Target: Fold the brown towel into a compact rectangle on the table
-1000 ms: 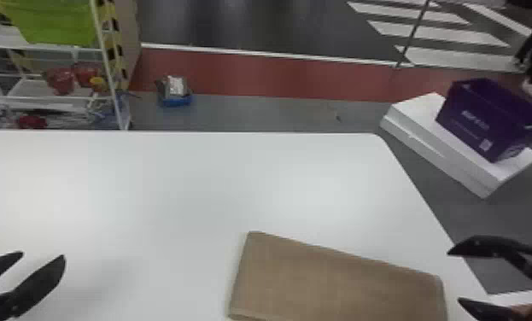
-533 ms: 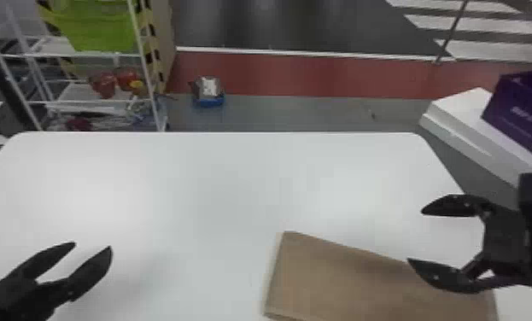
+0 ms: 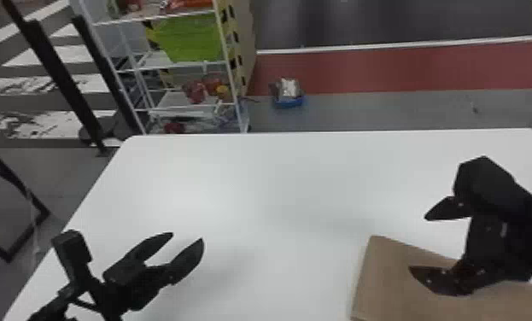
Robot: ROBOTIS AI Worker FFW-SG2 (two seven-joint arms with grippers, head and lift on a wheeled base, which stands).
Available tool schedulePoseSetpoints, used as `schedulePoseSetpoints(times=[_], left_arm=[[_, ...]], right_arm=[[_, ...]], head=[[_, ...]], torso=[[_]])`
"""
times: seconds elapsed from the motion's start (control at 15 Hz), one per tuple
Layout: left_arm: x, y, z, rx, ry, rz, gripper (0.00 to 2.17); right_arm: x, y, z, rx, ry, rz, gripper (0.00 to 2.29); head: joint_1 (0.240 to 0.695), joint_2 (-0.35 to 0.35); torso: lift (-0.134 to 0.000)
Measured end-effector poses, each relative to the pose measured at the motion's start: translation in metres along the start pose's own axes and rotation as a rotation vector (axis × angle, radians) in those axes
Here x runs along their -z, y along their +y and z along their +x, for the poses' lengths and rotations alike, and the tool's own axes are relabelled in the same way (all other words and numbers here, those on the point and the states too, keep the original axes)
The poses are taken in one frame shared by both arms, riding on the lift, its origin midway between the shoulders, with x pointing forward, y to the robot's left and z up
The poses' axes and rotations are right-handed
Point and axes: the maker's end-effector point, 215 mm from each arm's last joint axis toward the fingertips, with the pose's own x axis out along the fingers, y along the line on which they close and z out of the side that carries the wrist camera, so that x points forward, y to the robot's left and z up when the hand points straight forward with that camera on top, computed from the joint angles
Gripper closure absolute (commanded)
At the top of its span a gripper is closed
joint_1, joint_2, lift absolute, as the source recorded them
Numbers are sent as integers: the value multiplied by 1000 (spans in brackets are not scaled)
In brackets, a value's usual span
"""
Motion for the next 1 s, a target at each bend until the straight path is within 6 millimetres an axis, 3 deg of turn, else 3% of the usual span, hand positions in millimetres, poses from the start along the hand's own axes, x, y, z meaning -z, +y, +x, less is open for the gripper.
schedulePoseSetpoints(times=[1.0], left_arm=[[-3,8,-6,-7,-18,-6,46]], right_arm=[[22,12,60,-33,219,-152,73]], head=[[695,238]], torso=[[-134]])
